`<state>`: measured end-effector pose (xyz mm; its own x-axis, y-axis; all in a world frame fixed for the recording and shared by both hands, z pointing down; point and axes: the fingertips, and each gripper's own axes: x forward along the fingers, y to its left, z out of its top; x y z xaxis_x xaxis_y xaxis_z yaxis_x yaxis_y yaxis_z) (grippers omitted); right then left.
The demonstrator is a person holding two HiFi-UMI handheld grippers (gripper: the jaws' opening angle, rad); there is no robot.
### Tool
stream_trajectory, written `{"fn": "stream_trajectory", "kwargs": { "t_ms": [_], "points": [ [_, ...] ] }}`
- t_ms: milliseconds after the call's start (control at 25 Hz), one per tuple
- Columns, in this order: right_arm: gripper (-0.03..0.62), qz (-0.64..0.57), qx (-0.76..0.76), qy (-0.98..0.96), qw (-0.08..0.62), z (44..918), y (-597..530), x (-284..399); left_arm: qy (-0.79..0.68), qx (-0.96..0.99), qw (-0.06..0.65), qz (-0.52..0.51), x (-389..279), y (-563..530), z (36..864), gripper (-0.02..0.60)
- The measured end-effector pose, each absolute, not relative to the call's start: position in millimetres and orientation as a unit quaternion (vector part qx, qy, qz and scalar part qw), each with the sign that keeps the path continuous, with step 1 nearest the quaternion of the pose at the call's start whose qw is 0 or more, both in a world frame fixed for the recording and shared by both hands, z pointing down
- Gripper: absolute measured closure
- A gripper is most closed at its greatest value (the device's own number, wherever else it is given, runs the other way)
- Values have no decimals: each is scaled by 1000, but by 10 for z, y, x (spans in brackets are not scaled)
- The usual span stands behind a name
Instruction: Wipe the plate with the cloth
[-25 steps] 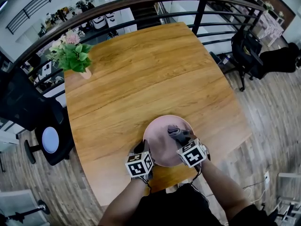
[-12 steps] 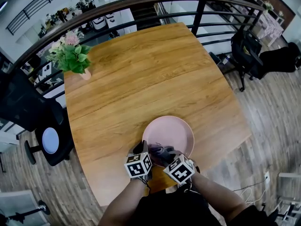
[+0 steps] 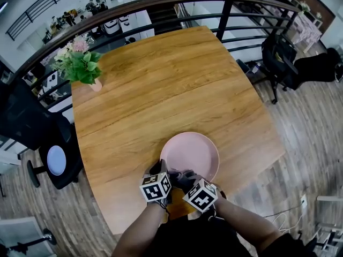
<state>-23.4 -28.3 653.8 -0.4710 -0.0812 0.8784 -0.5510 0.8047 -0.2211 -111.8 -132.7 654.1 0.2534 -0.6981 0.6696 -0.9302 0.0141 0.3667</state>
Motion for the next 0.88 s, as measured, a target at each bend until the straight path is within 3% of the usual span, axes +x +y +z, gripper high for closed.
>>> {"fn": "stream_trajectory", "kwargs": {
  "t_ms": [880],
  "points": [
    [542,216,251,-780,530,6644,-719,576,-590,687,397,146,-1127,-1320,6539,552]
  ]
}}
